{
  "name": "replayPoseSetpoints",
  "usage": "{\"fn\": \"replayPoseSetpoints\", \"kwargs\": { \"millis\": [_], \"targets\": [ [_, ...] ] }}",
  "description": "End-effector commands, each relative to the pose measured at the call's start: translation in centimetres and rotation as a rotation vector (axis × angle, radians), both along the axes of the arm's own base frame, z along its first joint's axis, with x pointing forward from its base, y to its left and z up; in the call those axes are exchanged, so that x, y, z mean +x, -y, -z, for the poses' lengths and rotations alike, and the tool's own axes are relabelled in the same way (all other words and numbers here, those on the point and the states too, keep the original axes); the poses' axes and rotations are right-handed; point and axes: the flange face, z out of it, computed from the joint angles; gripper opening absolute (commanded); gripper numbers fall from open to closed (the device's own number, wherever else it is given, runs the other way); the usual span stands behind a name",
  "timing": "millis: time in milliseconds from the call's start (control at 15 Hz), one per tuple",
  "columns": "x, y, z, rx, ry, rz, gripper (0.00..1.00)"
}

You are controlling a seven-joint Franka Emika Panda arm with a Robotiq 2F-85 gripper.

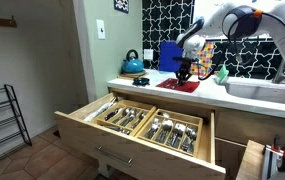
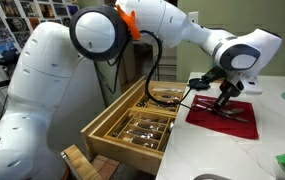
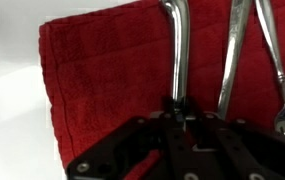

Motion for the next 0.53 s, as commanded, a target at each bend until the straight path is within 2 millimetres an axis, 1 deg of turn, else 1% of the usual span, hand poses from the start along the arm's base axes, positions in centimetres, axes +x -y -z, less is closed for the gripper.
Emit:
{"fn": "replayPoseSetpoints", "kwargs": {
  "millis": [0,67,267,400,467],
  "targets": [
    [0.2,0.0,-0.1,0.006,0.017,0.012,0.45],
    [0.2,0.0,-0.2,0.002,0.019,0.008,0.51],
    [0.1,-0.5,-1.3,-0.012,0.041,-0.008,0.75],
    [0.2,-1.3,-2.7,-0.051,0.073,-0.05,0.88],
    [0.4,-1.8,-3.5,-0.083,0.09,-0.087,0.97]
  ]
}}
